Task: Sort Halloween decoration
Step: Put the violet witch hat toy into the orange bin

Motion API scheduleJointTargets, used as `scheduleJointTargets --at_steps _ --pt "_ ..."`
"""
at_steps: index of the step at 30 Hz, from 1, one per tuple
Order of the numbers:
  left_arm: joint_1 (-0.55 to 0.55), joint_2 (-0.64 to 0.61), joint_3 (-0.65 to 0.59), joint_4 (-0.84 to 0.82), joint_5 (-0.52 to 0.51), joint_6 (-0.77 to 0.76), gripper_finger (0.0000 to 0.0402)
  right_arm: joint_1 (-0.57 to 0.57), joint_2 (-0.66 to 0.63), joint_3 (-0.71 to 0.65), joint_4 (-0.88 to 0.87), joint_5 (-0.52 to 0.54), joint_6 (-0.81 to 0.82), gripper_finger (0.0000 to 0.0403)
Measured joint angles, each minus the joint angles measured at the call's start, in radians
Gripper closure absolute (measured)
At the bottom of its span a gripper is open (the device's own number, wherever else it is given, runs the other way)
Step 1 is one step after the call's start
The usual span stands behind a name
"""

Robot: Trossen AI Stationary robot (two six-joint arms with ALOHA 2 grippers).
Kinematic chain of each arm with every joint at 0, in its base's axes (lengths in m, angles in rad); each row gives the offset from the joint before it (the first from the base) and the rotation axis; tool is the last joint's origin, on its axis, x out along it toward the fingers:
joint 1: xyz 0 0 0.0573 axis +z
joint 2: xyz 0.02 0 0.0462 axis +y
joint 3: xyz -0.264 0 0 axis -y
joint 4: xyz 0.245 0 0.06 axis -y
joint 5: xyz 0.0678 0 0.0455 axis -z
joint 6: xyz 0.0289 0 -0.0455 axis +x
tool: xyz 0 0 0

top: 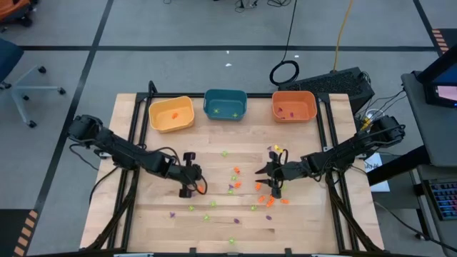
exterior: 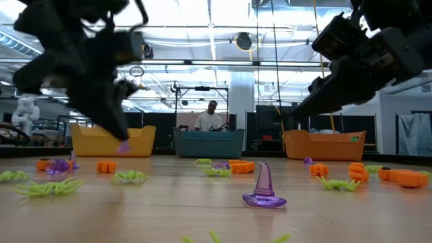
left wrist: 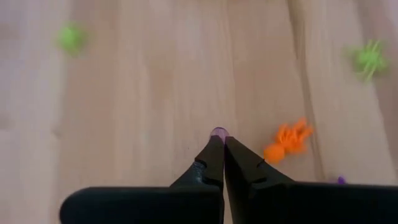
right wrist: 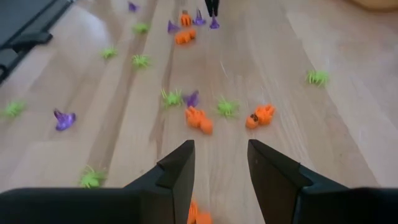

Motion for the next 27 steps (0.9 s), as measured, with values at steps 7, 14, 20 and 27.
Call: scheduleJointTargets --at_steps 7,14,20,27 --pt "-0.027 -0.131 0.019 0.064 -0.120 0.092 0.0401 0.000 0.000 0.000 0.074 0.000 -0.022 0.0268" --pt "-0.059 -0.222 -0.020 0.364 -0.140 0.276 0.0402 0.019 0.000 -0.001 0.156 0.000 -0.056 0.0268" --pt "-0.074 -0.196 -0.092 0.699 -0.139 0.389 0.0402 0.054 0.000 0.000 0.243 0.000 -0.120 0.0268" --pt "-0.076 -0.119 -0.196 1.047 -0.155 0.390 0.0402 0.061 0.000 0.000 0.273 0.003 -0.149 0.0268"
